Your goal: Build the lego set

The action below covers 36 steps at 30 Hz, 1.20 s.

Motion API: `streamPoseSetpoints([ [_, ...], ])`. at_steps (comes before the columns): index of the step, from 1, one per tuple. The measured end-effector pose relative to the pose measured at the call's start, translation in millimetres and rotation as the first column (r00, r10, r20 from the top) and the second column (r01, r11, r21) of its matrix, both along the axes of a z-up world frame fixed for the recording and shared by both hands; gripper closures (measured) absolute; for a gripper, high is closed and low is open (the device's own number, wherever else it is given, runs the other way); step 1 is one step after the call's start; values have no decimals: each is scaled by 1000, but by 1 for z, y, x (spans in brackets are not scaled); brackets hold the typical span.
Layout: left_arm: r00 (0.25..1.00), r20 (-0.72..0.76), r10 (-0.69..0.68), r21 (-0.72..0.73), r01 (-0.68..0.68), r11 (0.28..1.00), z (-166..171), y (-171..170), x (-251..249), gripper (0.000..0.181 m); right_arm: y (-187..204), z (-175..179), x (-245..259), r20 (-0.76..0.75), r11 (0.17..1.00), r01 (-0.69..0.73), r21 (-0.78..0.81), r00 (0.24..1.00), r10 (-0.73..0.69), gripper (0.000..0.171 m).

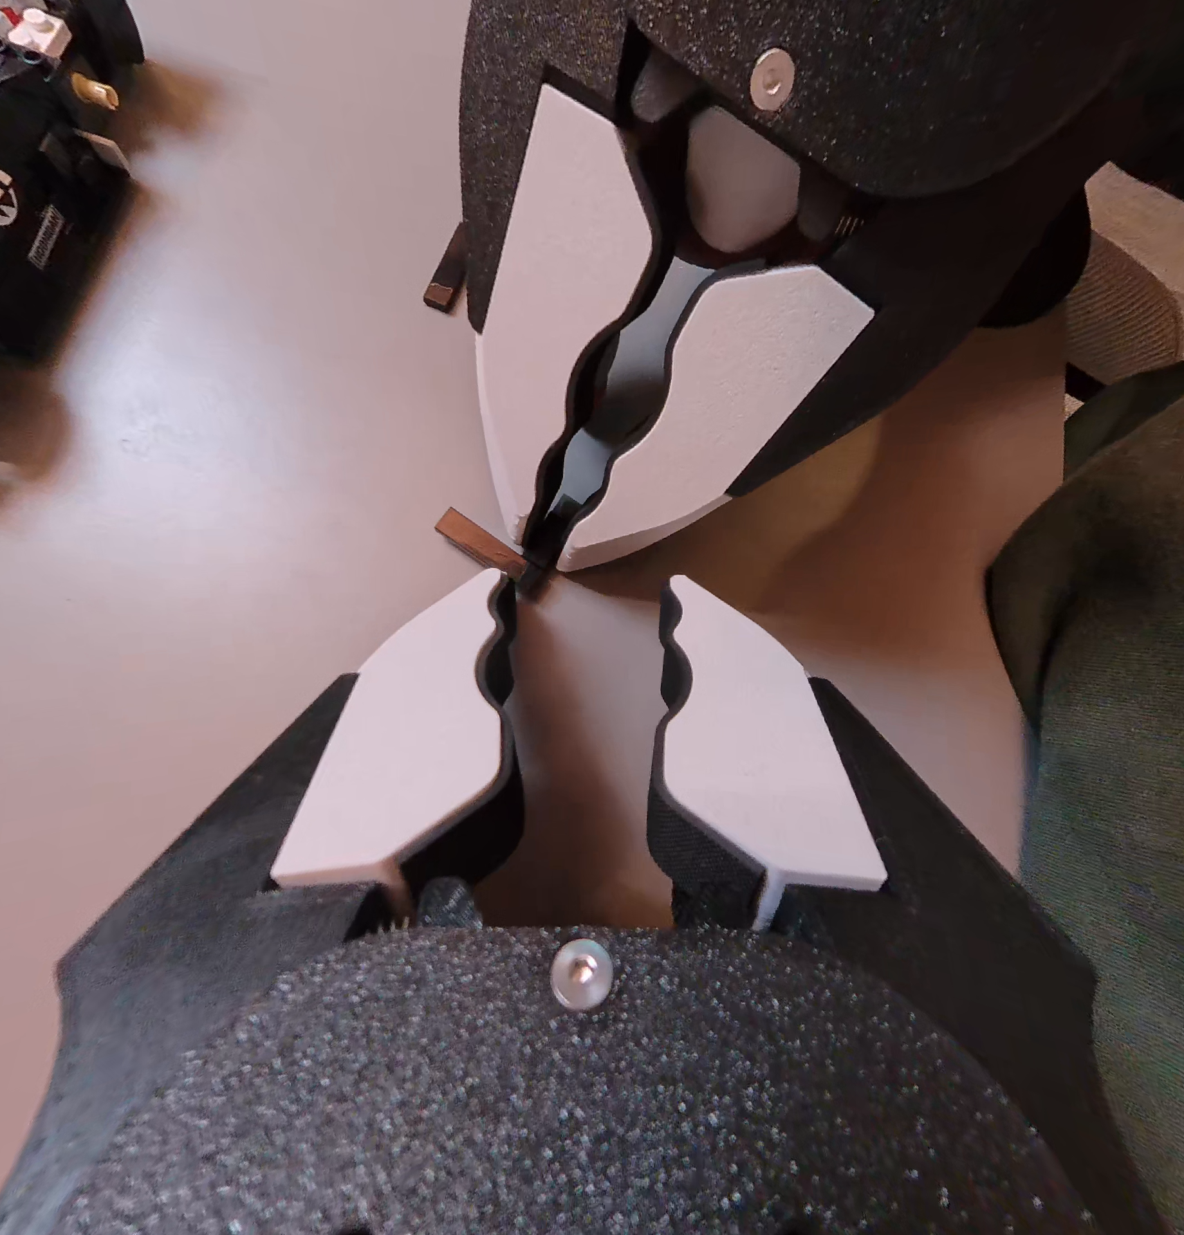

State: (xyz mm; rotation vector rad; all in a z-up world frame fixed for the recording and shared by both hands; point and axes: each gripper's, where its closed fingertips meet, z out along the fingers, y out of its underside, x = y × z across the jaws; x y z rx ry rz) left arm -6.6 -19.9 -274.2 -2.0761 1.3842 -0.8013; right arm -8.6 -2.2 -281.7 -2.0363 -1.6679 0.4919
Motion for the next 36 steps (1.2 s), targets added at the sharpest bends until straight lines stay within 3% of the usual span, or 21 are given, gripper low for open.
streamPoseSetpoints([
  [21, 998, 19, 55, -50, -54, 997, 3, -6, 1, 136, 1, 0, 0, -6, 998, 69, -2, 998, -69, 163],
  [22, 999, 38, 36, -62, -34, 998, 5, -10, 3, 146, 1, 0, 0, -9, 997, 71, 0, 997, -71, 163],
  [24, 999, 49, -15, -113, 21, 993, 3, -24, 11, 150, 2, 0, -1, -9, 997, 72, 10, 997, -72, 163],
  [26, 1000, -28, 9, -19, -9, 1000, -2, -12, 4, 139, 2, 0, -1, -6, 998, 66, 13, 998, -66, 163],
  [30, 997, 61, 38, -55, -35, 998, 15, 0, -6, 144, -1, 0, -1, -7, 998, 57, 5, 998, -57, 163],
  [36, 993, 98, 58, -66, -52, 996, 13, 4, -7, 134, 2, 17, 0, -93, 999, 35, 19, 995, -34, 155],
])
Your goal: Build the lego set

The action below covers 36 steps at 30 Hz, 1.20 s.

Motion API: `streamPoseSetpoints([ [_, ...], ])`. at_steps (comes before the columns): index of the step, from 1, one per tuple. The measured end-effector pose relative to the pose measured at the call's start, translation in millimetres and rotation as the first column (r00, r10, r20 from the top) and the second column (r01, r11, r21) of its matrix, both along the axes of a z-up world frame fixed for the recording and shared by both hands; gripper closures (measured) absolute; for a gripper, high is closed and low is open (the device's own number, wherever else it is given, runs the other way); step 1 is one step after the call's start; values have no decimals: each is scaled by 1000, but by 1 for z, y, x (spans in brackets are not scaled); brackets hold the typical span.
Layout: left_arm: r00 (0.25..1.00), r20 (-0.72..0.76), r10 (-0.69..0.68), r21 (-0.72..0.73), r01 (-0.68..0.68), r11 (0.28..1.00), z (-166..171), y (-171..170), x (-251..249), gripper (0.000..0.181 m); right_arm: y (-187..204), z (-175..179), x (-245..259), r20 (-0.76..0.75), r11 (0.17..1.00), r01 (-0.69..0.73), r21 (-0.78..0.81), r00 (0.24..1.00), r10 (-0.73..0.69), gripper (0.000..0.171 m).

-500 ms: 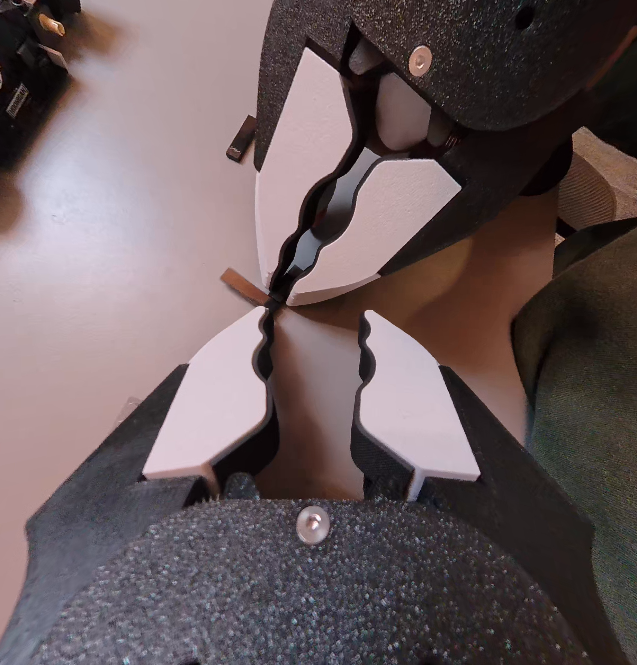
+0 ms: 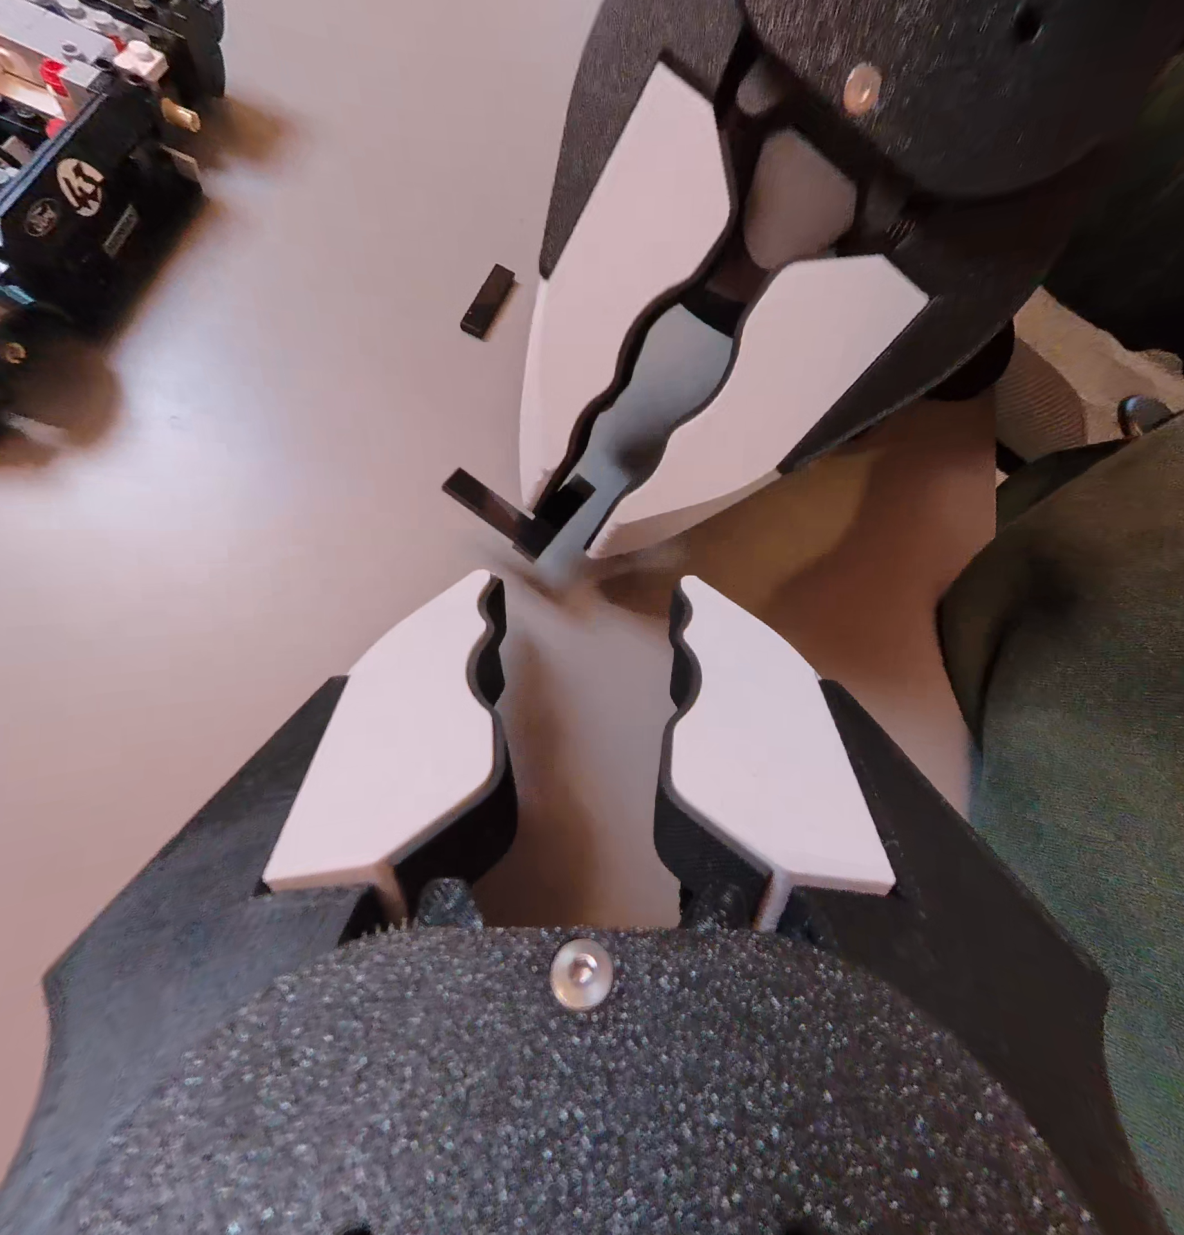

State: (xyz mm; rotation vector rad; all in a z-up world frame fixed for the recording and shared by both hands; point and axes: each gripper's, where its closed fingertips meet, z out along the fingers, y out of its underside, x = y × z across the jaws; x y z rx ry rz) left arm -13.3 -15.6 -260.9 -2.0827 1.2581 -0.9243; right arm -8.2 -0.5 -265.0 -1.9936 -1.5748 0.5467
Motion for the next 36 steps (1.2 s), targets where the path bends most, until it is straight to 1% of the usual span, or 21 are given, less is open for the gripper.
streamPoseSetpoints([
  [2, 1000, -9, -10, 9, 10, 1000, -3, 0, 3, 132, 0, 1, 2, 5, 1000, -17, 0, 1000, 17, 155],
  [6, 999, -32, -34, 7, 34, 999, -9, -3, 8, 132, -3, -13, 6, 78, 999, -54, -3, 995, 54, 156],
  [7, 999, -32, -40, 13, 41, 999, -9, -5, 9, 133, -3, -15, 5, 89, 998, -59, 1, 994, 59, 160],
  [8, 998, -35, -48, 15, 49, 999, -9, -6, 11, 133, -3, -16, 4, 93, 998, -65, 5, 994, 64, 163],
  [12, 997, -58, -46, 37, 48, 998, -10, -6, 13, 132, -4, -16, 3, 105, 996, -86, 3, 991, 85, 162],
  [25, 997, -63, -42, 50, 45, 998, -11, -9, 14, 130, -4, -17, 3, 97, 996, -87, -10, 991, 87, 163],
  [30, 998, -62, -14, 17, 15, 1000, -11, -8, 11, 137, -4, -17, 2, 94, 998, -62, -6, 994, 62, 163],
  [36, 998, -60, -6, 11, 7, 1000, -10, -12, 12, 132, -4, -17, 2, 93, 999, -41, -12, 995, 42, 163],
])
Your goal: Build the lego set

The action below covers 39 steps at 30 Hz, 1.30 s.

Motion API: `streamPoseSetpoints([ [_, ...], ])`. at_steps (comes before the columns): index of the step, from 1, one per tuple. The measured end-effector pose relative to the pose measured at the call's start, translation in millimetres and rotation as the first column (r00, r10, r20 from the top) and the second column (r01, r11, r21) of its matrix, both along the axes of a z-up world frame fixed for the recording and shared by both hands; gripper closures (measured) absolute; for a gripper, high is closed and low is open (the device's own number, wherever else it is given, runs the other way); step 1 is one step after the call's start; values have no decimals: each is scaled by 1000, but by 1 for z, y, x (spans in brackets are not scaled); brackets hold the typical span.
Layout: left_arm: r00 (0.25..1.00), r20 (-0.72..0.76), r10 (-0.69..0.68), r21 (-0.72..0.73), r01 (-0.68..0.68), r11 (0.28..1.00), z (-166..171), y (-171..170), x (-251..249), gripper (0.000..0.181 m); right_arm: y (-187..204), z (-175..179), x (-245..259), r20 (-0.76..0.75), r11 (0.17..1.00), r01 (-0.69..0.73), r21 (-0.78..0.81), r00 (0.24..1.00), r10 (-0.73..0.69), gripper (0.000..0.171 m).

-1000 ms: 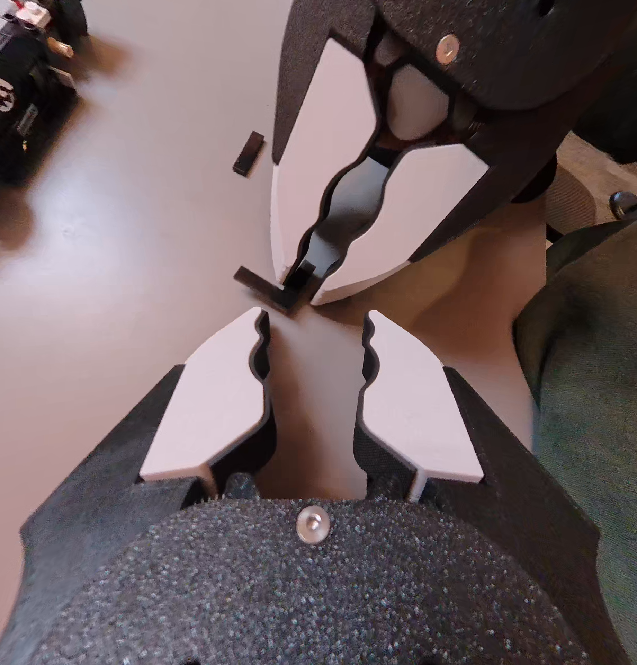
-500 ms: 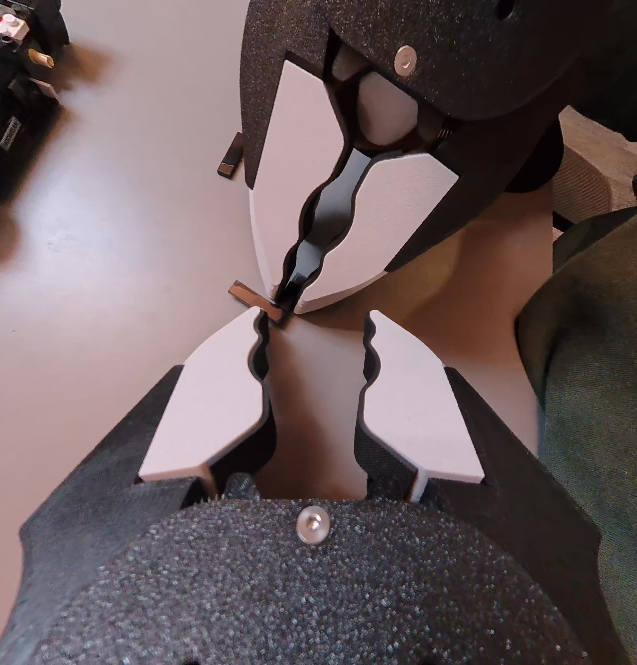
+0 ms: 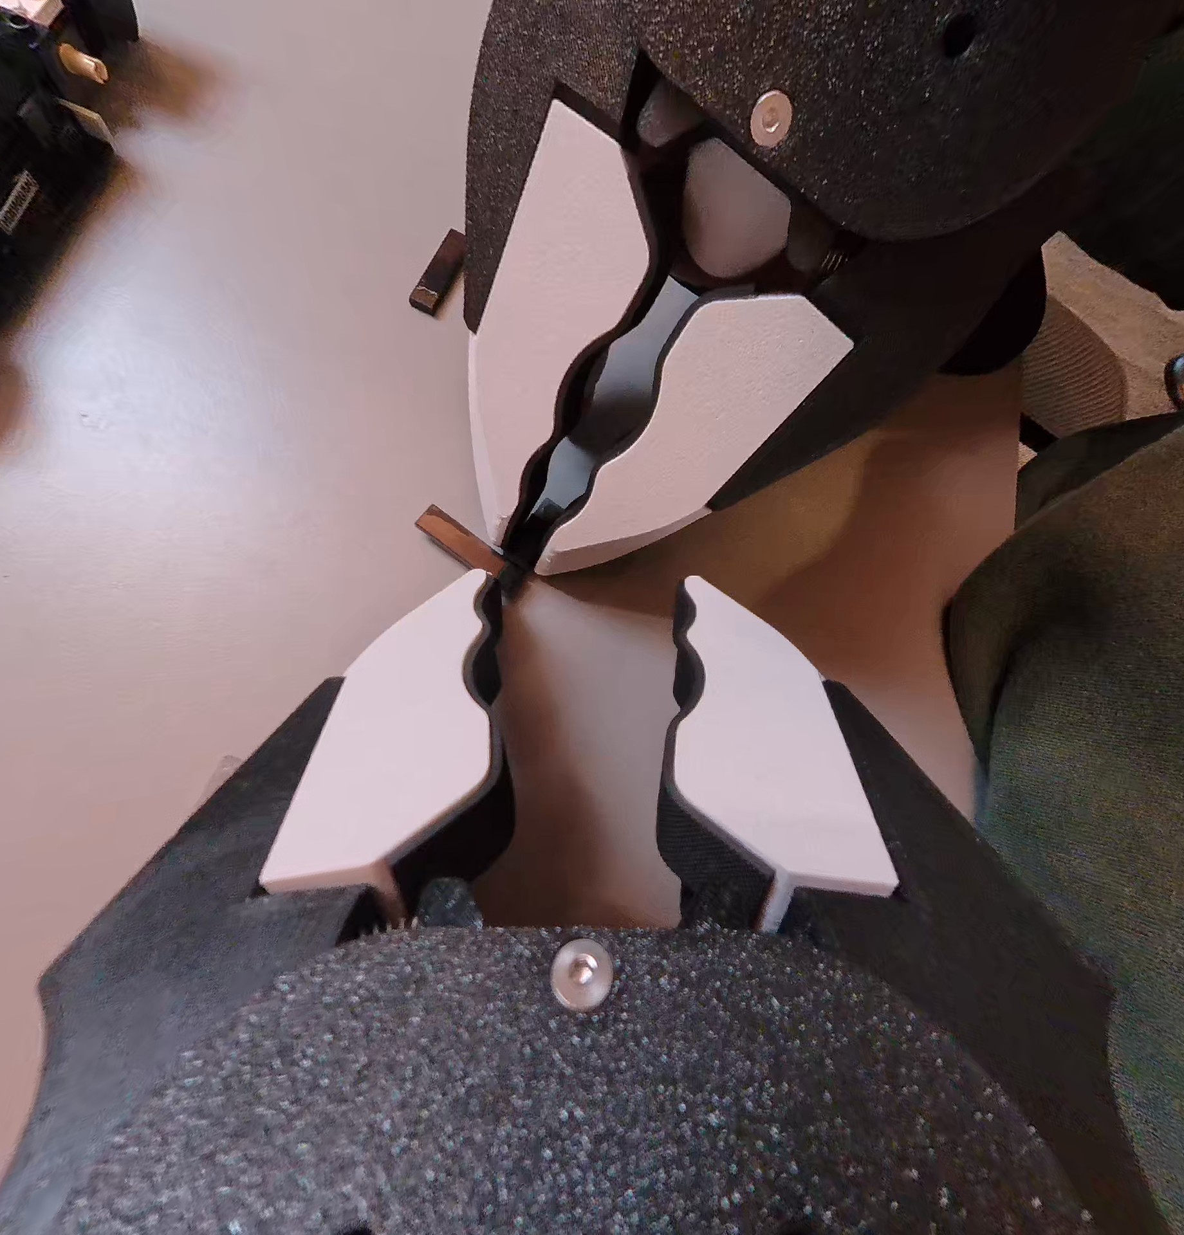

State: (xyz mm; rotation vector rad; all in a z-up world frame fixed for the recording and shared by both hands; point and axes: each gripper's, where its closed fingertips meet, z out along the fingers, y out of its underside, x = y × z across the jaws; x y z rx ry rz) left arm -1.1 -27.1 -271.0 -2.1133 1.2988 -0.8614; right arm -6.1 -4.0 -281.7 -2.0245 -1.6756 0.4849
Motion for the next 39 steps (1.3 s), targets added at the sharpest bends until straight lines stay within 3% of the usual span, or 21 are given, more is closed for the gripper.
streamPoseSetpoints([
  [39, 1000, 12, 26, 6, -26, 1000, 0, -3, 2, 132, 0, 0, 1, -14, 997, 74, -14, 997, -74, 163],
])
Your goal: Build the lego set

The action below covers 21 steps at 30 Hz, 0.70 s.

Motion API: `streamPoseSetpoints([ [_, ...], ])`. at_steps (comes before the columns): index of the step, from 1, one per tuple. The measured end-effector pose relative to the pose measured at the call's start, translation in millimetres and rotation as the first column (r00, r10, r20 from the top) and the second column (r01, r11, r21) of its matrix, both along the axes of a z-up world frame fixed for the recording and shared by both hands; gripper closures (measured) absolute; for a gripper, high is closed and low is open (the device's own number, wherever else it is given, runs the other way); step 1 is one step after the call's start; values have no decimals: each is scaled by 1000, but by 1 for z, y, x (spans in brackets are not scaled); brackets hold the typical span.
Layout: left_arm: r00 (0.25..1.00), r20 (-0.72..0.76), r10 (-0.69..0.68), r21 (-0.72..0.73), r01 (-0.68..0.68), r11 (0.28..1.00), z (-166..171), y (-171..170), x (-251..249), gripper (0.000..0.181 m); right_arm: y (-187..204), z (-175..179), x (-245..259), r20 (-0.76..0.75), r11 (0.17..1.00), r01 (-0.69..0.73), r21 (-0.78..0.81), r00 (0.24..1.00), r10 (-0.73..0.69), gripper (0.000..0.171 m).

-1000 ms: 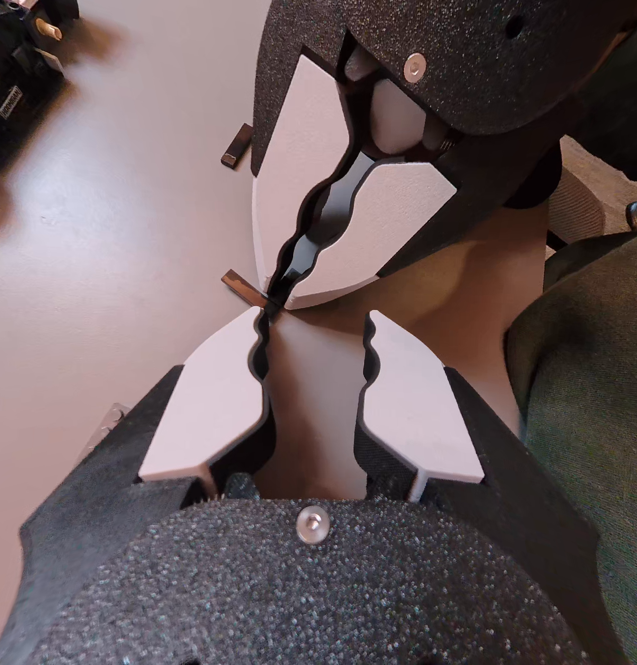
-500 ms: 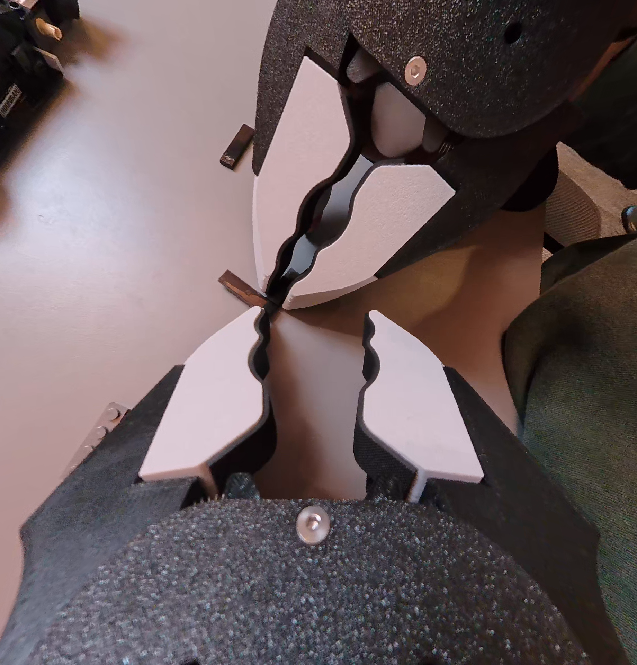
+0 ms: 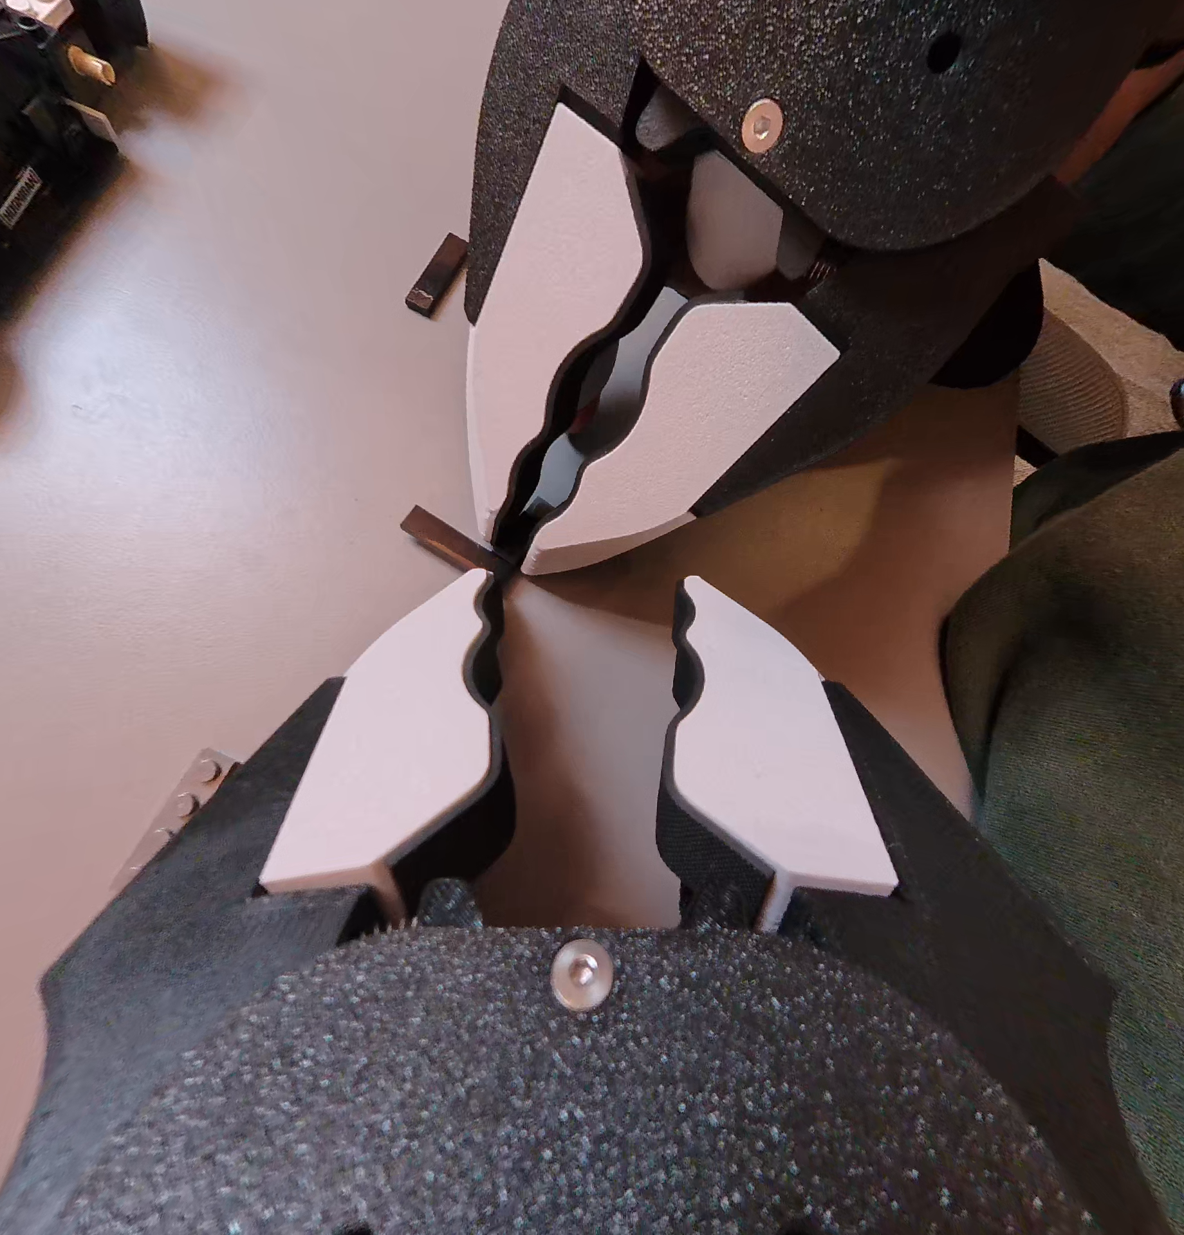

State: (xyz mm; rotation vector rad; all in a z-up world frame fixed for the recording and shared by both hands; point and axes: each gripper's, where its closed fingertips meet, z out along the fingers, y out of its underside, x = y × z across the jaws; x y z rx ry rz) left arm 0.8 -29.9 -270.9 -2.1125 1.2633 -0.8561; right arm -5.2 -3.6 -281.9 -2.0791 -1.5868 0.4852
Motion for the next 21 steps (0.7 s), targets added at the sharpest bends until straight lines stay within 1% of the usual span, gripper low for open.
streamPoseSetpoints([
  [3, 1000, 4, -9, 4, 9, 1000, 0, 0, 0, 132, 0, 0, 0, 3, 1000, 0, 5, 1000, 0, 163],
  [6, 999, 50, -10, -6, 10, 1000, 4, 2, 1, 131, -1, 1, -1, -7, 1000, -3, 0, 1000, 3, 163],
  [9, 997, 82, -3, 16, 2, 1000, 11, 7, 0, 130, -2, 10, -3, -58, 1000, -12, -5, 998, 12, 152],
  [14, 995, 98, 16, 16, -18, 1000, 11, 14, -3, 130, 7, 25, 5, -83, 999, -10, 38, 996, 13, 141],
  [18, 993, 119, 21, 37, -26, 999, 15, 17, -3, 131, 25, 37, 33, -112, 995, 85, 50, 991, -79, 142],
  [21, 992, 120, 33, 66, -41, 997, 17, 22, -6, 132, 35, 28, 66, -54, 985, 167, 35, 985, -165, 145],
])
